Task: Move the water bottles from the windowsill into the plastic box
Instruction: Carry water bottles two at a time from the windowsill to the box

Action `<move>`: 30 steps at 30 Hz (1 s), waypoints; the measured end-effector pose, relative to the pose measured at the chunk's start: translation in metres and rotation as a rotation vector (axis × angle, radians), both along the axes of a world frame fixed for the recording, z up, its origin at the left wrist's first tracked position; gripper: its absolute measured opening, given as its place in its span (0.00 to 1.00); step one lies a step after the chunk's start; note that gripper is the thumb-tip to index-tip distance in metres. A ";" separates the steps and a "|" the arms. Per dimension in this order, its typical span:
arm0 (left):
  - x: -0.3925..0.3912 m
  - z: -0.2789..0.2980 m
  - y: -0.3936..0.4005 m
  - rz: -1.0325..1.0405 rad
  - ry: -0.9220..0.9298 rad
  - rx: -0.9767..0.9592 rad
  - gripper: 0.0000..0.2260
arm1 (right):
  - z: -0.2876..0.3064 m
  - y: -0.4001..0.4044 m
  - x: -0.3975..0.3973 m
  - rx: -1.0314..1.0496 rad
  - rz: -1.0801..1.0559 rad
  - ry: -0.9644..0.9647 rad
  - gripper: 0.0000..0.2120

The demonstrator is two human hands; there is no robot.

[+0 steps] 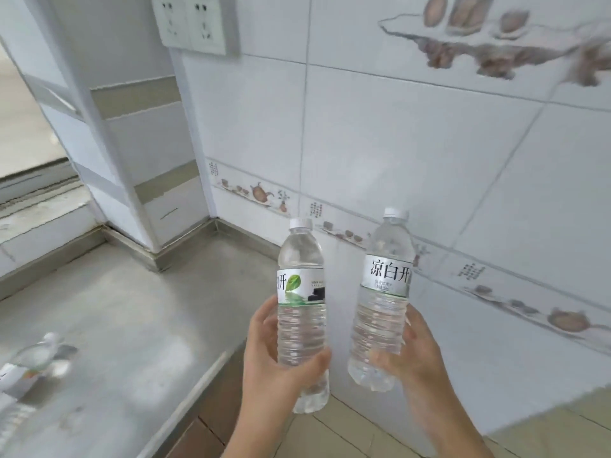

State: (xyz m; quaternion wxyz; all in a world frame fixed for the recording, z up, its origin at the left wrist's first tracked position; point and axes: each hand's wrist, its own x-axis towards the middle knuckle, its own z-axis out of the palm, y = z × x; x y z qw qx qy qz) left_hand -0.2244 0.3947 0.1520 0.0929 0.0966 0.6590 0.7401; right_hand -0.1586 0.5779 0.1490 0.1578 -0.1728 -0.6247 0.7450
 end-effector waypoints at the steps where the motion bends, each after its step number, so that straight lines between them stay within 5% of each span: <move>1: 0.011 0.000 0.018 -0.048 0.014 -0.003 0.39 | 0.001 0.013 0.018 -0.003 -0.060 0.007 0.41; 19: 0.187 -0.005 0.326 -1.010 0.014 -0.046 0.42 | -0.002 0.178 0.304 0.049 -1.090 -0.030 0.43; 30: 0.275 0.005 0.521 -1.357 0.019 -0.017 0.40 | 0.002 0.294 0.398 0.105 -1.495 -0.044 0.38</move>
